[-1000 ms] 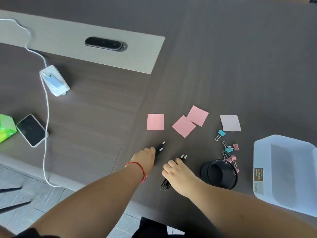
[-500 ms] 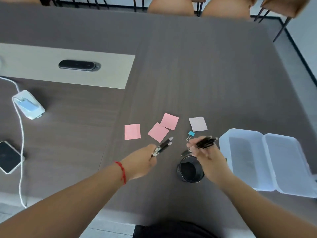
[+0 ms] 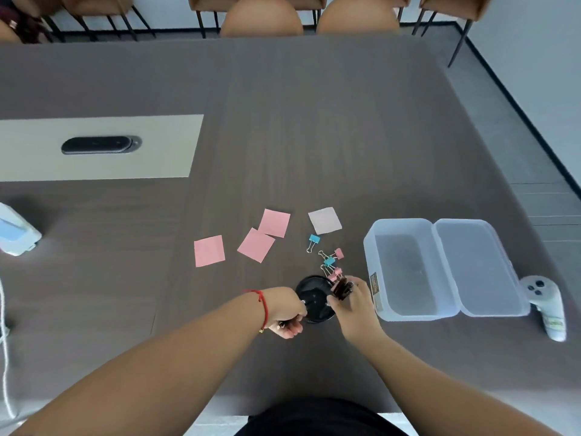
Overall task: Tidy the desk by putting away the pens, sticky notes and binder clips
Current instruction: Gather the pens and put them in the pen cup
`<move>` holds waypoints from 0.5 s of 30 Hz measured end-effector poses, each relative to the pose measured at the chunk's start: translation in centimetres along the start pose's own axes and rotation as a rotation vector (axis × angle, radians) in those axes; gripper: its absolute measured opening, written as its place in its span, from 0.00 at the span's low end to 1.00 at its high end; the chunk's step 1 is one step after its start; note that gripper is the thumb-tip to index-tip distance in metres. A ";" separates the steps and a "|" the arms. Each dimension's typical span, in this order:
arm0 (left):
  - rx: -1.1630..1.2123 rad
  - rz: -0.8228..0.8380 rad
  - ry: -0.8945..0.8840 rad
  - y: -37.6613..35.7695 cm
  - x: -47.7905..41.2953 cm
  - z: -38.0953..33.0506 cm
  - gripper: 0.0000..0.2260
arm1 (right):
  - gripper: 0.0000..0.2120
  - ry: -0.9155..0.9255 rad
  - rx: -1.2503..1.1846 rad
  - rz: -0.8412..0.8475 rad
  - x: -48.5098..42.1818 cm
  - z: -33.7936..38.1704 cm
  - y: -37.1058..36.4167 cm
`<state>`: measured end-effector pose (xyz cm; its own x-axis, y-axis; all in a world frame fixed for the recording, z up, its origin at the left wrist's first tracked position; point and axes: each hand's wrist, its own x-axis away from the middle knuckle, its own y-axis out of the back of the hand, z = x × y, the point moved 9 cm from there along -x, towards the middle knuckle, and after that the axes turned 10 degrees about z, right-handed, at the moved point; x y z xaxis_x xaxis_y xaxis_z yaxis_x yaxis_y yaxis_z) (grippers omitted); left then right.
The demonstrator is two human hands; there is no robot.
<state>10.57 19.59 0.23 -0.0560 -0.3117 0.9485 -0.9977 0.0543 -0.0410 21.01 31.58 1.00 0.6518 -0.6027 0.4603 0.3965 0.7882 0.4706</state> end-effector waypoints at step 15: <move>0.190 0.016 0.122 0.7 0.6 0.5 0.24 | 0.24 -0.108 -0.337 0.246 0.9 -2.1 -0.9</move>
<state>9.85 18.98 0.59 -0.0781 -0.1941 0.9779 -0.9868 -0.1248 -0.1036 22.63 30.59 -0.56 0.6892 -0.3867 0.6127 0.4381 0.8960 0.0726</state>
